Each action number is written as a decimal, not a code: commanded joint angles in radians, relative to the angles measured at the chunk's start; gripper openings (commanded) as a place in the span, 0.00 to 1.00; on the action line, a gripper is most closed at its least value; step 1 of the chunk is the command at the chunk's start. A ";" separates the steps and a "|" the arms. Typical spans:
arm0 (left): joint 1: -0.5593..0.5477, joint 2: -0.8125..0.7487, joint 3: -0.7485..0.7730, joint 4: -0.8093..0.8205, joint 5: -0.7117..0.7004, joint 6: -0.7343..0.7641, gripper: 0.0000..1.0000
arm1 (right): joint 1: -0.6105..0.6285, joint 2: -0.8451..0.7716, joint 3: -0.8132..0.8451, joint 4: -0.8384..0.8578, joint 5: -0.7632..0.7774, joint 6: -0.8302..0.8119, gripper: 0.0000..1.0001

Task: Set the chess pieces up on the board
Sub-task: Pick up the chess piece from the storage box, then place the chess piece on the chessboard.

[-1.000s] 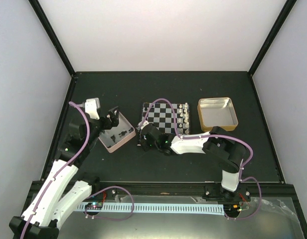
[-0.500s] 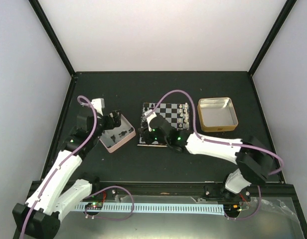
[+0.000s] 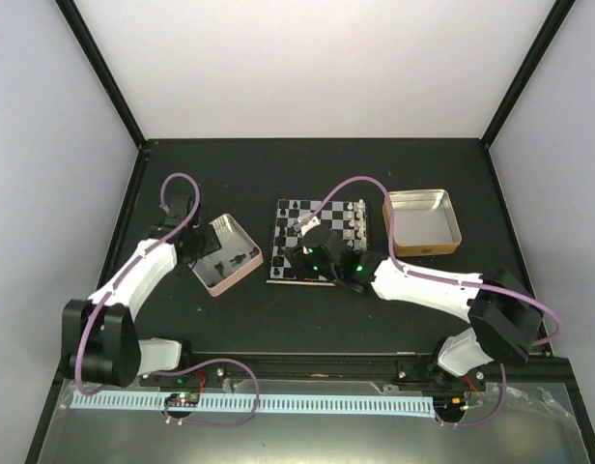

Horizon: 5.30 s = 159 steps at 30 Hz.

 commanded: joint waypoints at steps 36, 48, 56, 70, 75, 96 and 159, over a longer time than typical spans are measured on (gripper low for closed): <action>0.135 0.402 0.137 -0.030 -0.061 -0.749 0.41 | -0.076 -0.194 -0.055 -0.078 -0.011 0.015 0.34; 0.148 0.437 0.158 -0.031 -0.045 -0.749 0.26 | -0.076 -0.266 -0.046 -0.104 0.036 0.013 0.34; 0.144 0.387 0.147 -0.020 -0.057 -0.706 0.22 | -0.076 -0.269 -0.048 -0.101 0.037 0.016 0.34; 0.092 0.333 0.130 -0.032 -0.064 -0.688 0.21 | -0.076 -0.260 -0.046 -0.091 0.025 0.025 0.34; 0.048 0.314 0.136 -0.020 -0.043 -0.620 0.21 | -0.076 -0.250 -0.048 -0.084 0.006 0.029 0.34; -0.241 -0.039 -0.085 0.330 0.304 -0.055 0.17 | -0.280 -0.030 0.024 -0.022 -0.598 0.208 0.43; -0.404 -0.071 -0.106 0.548 0.469 0.044 0.19 | -0.323 -0.002 0.063 0.038 -0.796 0.361 0.24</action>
